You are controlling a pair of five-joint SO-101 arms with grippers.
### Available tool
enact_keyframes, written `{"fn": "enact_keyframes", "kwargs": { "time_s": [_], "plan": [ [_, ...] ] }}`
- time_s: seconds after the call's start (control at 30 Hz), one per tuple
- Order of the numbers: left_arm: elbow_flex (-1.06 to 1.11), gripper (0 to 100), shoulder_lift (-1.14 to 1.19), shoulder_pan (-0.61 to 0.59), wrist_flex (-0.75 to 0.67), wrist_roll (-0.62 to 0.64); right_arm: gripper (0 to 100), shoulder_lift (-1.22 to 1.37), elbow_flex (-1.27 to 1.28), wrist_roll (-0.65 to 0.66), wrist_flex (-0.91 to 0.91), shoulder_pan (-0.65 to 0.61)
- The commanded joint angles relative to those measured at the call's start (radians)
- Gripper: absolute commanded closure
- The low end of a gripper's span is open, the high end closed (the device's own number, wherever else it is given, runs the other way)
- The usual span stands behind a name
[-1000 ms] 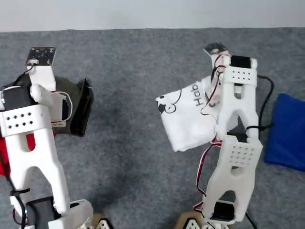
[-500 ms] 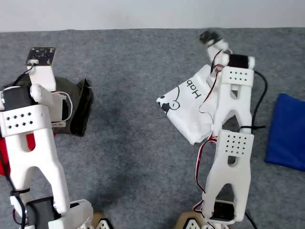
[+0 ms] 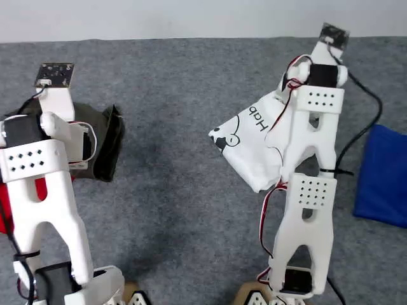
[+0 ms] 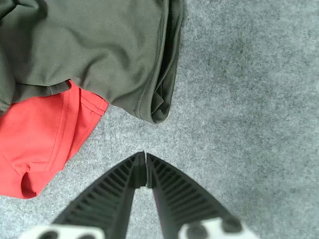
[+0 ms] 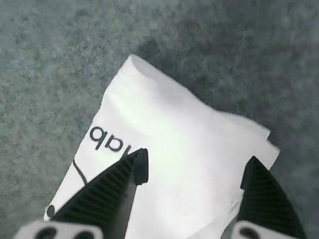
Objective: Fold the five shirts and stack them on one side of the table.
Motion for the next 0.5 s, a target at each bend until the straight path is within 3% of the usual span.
{"fn": "enact_keyframes", "kwargs": {
  "time_s": [0.0,0.2,0.33,0.47],
  "plan": [
    [-0.004,100,-0.038,-0.006,0.023,-0.006,69.7,-0.197,0.224,-0.075,0.045,-0.015],
    [-0.004,100,-0.038,-0.006,0.023,-0.006,64.7,-0.44,0.617,-0.187,0.039,-0.061],
    [-0.002,100,-0.038,-0.006,0.023,-0.006,53.3,-0.421,0.672,-0.27,0.036,-0.094],
    [-0.002,100,-0.038,-0.006,0.023,-0.006,52.4,-0.318,0.672,-0.304,-0.016,-0.108]
  ]
}}
